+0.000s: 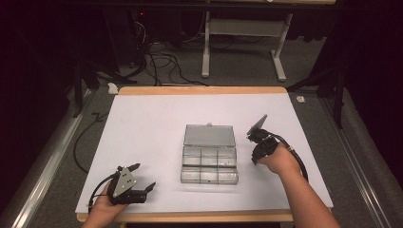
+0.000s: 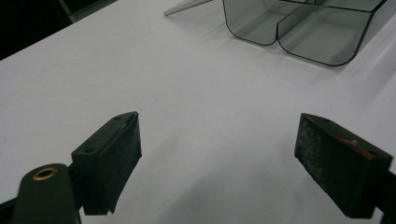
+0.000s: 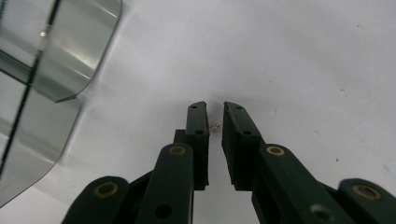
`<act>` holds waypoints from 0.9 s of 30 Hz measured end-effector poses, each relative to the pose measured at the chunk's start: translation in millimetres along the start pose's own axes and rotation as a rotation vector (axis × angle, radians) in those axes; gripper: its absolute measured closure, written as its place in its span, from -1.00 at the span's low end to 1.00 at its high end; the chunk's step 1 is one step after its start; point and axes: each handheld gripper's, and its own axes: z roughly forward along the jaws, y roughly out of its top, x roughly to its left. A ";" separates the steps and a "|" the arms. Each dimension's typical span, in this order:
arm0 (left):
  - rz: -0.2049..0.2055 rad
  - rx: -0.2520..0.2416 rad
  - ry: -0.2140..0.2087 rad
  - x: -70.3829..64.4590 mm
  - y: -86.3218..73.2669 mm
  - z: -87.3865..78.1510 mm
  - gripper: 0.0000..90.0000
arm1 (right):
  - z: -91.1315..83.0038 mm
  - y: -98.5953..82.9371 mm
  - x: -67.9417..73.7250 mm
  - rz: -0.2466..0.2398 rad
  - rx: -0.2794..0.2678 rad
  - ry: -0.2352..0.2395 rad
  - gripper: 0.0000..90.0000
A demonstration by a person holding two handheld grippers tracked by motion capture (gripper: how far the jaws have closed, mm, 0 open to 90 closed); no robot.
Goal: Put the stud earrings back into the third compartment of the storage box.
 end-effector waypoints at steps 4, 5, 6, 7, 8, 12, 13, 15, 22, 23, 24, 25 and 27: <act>-0.002 -0.003 0.000 -0.3 -0.1 0.1 -0.66 | 6.3 0.6 -2.5 -0.014 -0.003 0.010 0.81; 0.000 0.000 0.001 -0.1 0.0 0.0 -0.66 | 8.4 1.1 -1.6 -0.009 0.002 0.012 0.81; 0.000 0.000 0.001 -0.1 0.0 0.0 -0.66 | 8.4 1.1 -1.6 -0.009 0.002 0.012 0.81; 0.001 0.000 0.002 0.0 0.0 0.0 -0.66 | 8.4 1.9 -1.6 -0.013 -0.002 0.009 0.82; 0.001 0.000 0.002 0.0 0.0 0.0 -0.66 | 8.4 1.9 -1.6 -0.013 -0.002 0.009 0.82; 0.000 -0.001 0.002 -0.2 -0.1 0.0 -0.66 | 8.8 2.5 -0.2 -0.022 -0.004 0.002 0.92; -0.002 -0.003 0.001 -0.4 -0.1 0.1 -0.66 | 8.6 2.6 0.5 -0.029 -0.005 0.003 0.93; -0.002 -0.004 0.002 -0.4 -0.1 0.1 -0.66 | 8.5 2.6 0.7 -0.029 -0.006 0.000 0.93; -0.003 -0.004 0.001 -0.3 -0.1 0.1 -0.66 | 2.4 1.8 0.6 -0.037 -0.005 0.000 0.93; -0.003 -0.004 0.002 -0.4 -0.1 0.1 -0.66 | -1.1 1.6 1.3 -0.036 -0.005 0.000 0.93; -0.003 -0.003 0.002 -0.3 -0.1 0.2 -0.66 | -2.7 1.6 1.6 -0.041 -0.006 0.000 0.93; 0.000 0.000 0.002 -0.1 0.0 0.0 -0.66 | -4.3 1.6 2.0 -0.041 -0.007 0.000 0.93; 0.000 0.000 0.002 0.0 0.0 0.0 -0.66 | -5.8 1.5 2.6 -0.042 -0.007 -0.002 0.93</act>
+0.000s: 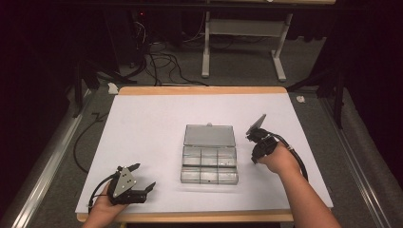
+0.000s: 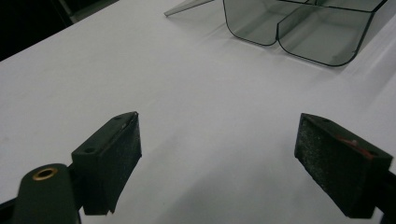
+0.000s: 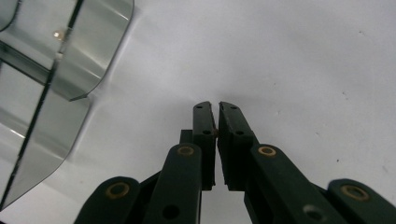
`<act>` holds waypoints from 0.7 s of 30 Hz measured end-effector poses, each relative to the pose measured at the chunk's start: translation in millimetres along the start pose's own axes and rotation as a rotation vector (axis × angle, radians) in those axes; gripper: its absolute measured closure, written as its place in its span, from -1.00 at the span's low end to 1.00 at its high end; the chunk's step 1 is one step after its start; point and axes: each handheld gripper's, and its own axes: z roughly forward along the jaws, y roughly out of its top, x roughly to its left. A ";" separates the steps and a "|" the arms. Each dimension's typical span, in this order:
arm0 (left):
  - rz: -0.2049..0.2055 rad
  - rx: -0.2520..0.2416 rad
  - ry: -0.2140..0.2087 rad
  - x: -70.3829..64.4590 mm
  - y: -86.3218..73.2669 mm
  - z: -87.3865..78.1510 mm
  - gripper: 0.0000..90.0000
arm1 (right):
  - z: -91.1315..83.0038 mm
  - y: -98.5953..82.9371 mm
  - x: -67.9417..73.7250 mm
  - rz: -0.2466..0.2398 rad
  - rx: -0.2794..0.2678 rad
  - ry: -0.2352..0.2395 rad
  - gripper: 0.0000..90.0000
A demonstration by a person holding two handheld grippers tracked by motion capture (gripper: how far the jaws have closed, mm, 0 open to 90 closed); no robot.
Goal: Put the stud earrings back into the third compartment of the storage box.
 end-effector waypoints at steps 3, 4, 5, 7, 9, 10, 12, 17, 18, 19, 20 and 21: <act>0.000 0.000 0.000 0.0 0.0 0.0 -0.66 | -3.7 -0.2 1.8 -0.004 -0.002 0.002 0.93; -0.001 0.000 0.000 0.0 0.0 0.0 -0.66 | -6.2 -0.3 3.2 -0.001 0.002 0.005 0.93; -0.001 0.000 0.000 0.0 0.0 0.0 -0.66 | -7.5 -0.2 3.5 -0.007 -0.001 0.006 0.93; 0.000 0.000 0.000 0.0 0.0 0.0 -0.66 | -10.5 -0.1 4.8 -0.016 -0.004 0.007 0.93; -0.001 -0.001 0.000 0.0 0.0 0.0 -0.66 | -14.0 0.1 6.0 -0.021 -0.006 0.006 0.93; -0.001 -0.001 0.000 0.0 0.0 0.1 -0.66 | -16.3 -0.2 8.0 -0.002 -0.003 0.008 0.93; -0.001 0.000 0.001 -0.1 0.0 0.1 -0.66 | -20.3 -0.1 9.7 -0.009 -0.007 0.006 0.93; 0.000 -0.001 0.002 -0.2 0.0 0.1 -0.66 | -28.4 -0.2 13.7 -0.023 -0.012 0.004 0.93; -0.004 -0.005 0.002 -0.6 -0.1 0.2 -0.66 | -31.9 0.0 14.8 -0.048 -0.021 0.005 0.93; -0.004 -0.005 0.002 -0.5 -0.1 0.0 -0.66 | -31.9 0.0 14.8 -0.048 -0.021 0.005 0.93; -0.004 -0.005 0.003 -0.3 -0.2 -0.1 -0.66 | -35.7 0.3 17.6 -0.049 -0.020 0.004 0.92; -0.004 -0.005 0.003 -0.3 -0.2 -0.1 -0.66 | -37.3 0.6 18.6 -0.056 -0.020 0.003 0.92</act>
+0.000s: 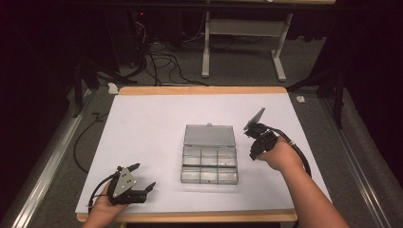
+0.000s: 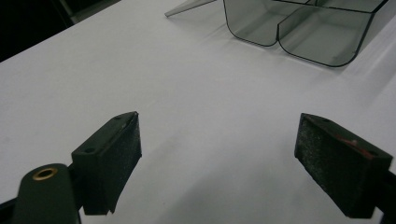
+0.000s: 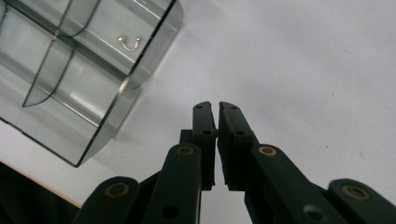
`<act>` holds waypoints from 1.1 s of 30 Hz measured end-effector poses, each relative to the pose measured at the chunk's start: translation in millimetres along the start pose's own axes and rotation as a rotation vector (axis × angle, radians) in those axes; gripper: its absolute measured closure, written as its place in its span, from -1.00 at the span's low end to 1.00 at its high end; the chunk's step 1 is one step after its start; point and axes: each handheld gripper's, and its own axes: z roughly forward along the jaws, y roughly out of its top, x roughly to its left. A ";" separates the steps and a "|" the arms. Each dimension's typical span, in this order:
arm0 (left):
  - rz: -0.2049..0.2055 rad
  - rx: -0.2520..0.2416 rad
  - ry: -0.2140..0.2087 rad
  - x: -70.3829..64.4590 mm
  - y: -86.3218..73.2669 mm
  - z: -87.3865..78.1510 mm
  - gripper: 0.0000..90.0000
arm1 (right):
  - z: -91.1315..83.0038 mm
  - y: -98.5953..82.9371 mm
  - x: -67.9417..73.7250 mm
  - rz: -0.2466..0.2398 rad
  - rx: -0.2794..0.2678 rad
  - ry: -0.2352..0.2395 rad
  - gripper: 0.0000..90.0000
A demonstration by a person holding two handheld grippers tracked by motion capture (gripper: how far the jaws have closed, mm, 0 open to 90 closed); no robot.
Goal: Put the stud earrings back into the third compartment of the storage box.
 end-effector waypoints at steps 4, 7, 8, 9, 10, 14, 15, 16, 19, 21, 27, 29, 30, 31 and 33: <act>0.002 0.000 0.002 -0.2 0.0 -0.1 -0.66 | -3.5 1.9 3.6 -0.012 -0.001 -0.007 0.93; 0.001 0.000 0.001 -0.1 0.0 -0.1 -0.66 | -6.3 5.3 9.5 -0.028 -0.012 -0.007 0.92; 0.001 0.000 0.001 0.0 0.0 -0.2 -0.66 | -6.6 6.2 11.2 -0.036 -0.012 -0.009 0.92; 0.001 0.000 0.001 0.0 0.0 -0.2 -0.66 | -6.6 6.2 11.2 -0.036 -0.012 -0.009 0.92; 0.001 0.000 0.001 -0.1 0.0 -0.2 -0.66 | -7.0 7.4 13.2 -0.039 -0.013 -0.009 0.92; 0.001 -0.001 0.000 0.0 0.0 -0.1 -0.66 | -8.0 11.7 20.2 -0.052 -0.013 -0.005 0.92; 0.002 -0.001 0.001 0.0 0.0 -0.1 -0.66 | -8.1 13.0 21.4 -0.064 -0.014 -0.004 0.92; 0.002 -0.001 0.001 0.1 0.0 -0.1 -0.66 | -8.3 14.1 23.3 -0.065 -0.014 -0.003 0.92; 0.002 -0.001 -0.001 0.0 0.0 -0.1 -0.66 | -8.3 18.3 29.8 -0.084 -0.015 -0.005 0.92; 0.002 -0.001 0.000 0.1 0.0 -0.2 -0.66 | -8.2 20.1 33.2 -0.085 -0.017 -0.003 0.92; 0.002 -0.001 -0.001 0.0 0.0 -0.2 -0.66 | -8.4 25.0 40.3 -0.111 -0.019 -0.005 0.92; 0.002 0.000 -0.001 0.0 0.0 -0.2 -0.66 | -8.4 26.8 42.8 -0.113 -0.020 -0.002 0.92; 0.002 0.000 -0.001 0.0 0.0 -0.2 -0.66 | -8.4 26.8 42.8 -0.113 -0.020 -0.002 0.92; 0.002 0.000 -0.002 0.1 0.0 -0.2 -0.66 | -8.0 27.9 44.4 -0.115 -0.022 -0.005 0.92; 0.000 -0.001 -0.002 0.2 0.0 -0.1 -0.66 | -6.2 30.8 48.5 -0.119 -0.019 -0.003 0.92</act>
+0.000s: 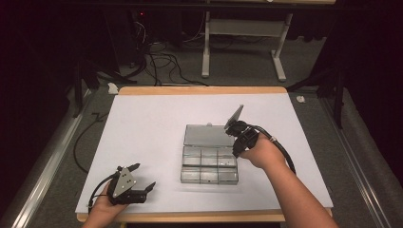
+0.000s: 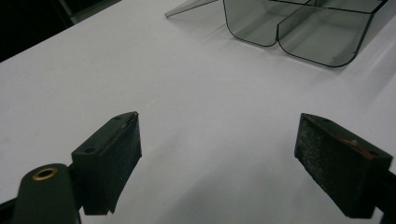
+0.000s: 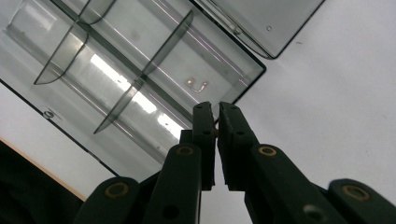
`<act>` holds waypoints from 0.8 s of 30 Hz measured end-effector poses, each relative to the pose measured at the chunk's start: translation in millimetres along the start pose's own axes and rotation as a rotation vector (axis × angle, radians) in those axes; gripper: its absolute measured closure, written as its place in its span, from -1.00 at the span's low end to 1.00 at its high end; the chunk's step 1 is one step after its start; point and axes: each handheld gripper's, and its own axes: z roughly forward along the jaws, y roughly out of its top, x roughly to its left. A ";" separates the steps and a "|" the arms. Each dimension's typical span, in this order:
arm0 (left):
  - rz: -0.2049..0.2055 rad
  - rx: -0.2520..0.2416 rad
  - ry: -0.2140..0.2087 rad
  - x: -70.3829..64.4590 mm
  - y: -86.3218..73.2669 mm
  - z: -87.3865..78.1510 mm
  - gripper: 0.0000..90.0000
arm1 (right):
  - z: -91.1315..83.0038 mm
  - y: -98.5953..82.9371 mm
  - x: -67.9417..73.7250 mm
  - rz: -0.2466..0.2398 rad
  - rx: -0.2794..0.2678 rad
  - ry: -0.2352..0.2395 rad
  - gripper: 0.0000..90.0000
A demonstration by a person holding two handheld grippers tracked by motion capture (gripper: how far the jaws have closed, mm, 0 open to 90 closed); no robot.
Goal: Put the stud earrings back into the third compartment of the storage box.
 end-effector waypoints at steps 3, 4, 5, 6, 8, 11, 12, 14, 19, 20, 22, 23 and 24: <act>0.000 0.000 0.000 0.0 0.0 0.0 -0.66 | 1.2 2.6 2.2 -0.002 0.005 0.003 0.92; 0.001 0.000 0.000 -0.1 0.0 0.0 -0.66 | 3.0 4.5 5.0 0.007 0.008 0.002 0.92; 0.001 0.000 0.000 -0.1 0.0 0.0 -0.66 | 4.1 5.7 5.6 -0.001 0.010 0.002 0.92; 0.000 0.000 0.000 -0.1 0.0 0.0 -0.66 | 5.4 6.9 5.9 -0.017 0.006 -0.001 0.92; 0.001 0.000 0.000 -0.1 0.0 0.1 -0.66 | 6.3 8.1 6.8 -0.021 0.008 -0.001 0.92; 0.002 0.000 0.000 -0.1 0.0 0.1 -0.66 | 9.2 11.6 9.6 -0.030 0.010 -0.002 0.92; 0.002 0.000 0.000 -0.1 0.0 0.1 -0.66 | 10.8 13.5 12.1 -0.016 0.018 -0.003 0.92; 0.001 0.000 0.000 -0.2 0.0 0.1 -0.66 | 13.0 15.5 12.4 -0.030 0.017 -0.006 0.92; 0.002 0.001 0.001 -0.3 0.1 0.0 -0.66 | 19.1 18.5 12.3 -0.030 0.022 0.002 0.92; 0.002 0.000 0.001 -0.3 0.1 0.0 -0.66 | 21.8 18.5 11.9 -0.033 0.020 0.001 0.92; 0.001 0.000 0.001 -0.4 0.0 0.1 -0.66 | 25.9 18.6 11.3 -0.023 0.025 0.000 0.92; 0.001 0.000 0.001 -0.4 0.0 0.1 -0.66 | 25.9 18.6 11.3 -0.023 0.025 0.000 0.92; 0.007 0.003 0.001 -0.1 0.1 -0.1 -0.66 | 30.0 19.0 9.3 -0.030 0.029 -0.003 0.92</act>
